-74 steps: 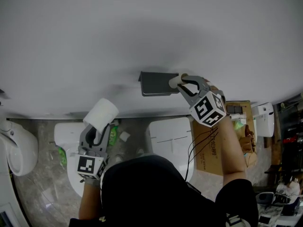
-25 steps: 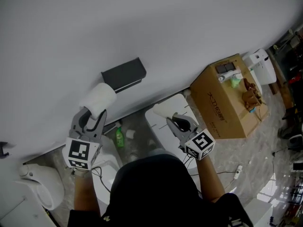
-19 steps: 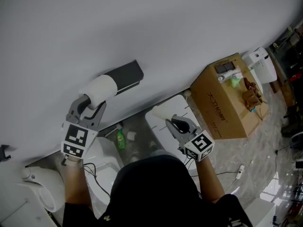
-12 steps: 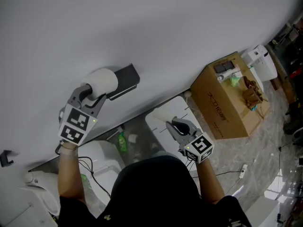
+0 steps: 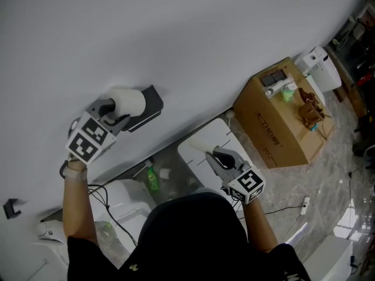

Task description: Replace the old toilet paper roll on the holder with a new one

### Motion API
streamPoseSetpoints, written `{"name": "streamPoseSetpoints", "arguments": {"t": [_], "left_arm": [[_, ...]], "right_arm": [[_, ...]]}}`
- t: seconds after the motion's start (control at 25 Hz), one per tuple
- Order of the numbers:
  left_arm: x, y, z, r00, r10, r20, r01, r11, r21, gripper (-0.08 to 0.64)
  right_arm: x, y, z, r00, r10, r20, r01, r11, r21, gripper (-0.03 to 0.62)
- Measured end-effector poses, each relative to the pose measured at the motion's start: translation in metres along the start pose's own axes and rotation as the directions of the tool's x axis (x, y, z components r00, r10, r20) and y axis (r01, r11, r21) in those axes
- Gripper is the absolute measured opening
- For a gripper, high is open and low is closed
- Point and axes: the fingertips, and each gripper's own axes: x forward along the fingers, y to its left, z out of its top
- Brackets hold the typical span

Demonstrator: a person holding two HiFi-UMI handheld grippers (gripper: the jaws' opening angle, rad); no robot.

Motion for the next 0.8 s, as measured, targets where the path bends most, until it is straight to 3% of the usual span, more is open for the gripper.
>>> {"name": "streamPoseSetpoints", "arguments": {"t": [0.36, 0.8], "left_arm": [[0.0, -0.003, 0.013, 0.995, -0.076, -0.058, 0.082, 0.99, 0.113, 0.211], [-0.007, 0.003, 0.032, 0.999, -0.026, 0.025, 0.022, 0.99, 0.139, 0.259]], "right_arm": [[-0.001, -0.003, 0.0, 1.0, -0.014, -0.001, 0.014, 1.0, 0.001, 0.021], [-0.001, -0.003, 0.0, 1.0, -0.015, 0.007, 0.015, 1.0, 0.014, 0.021]]}}
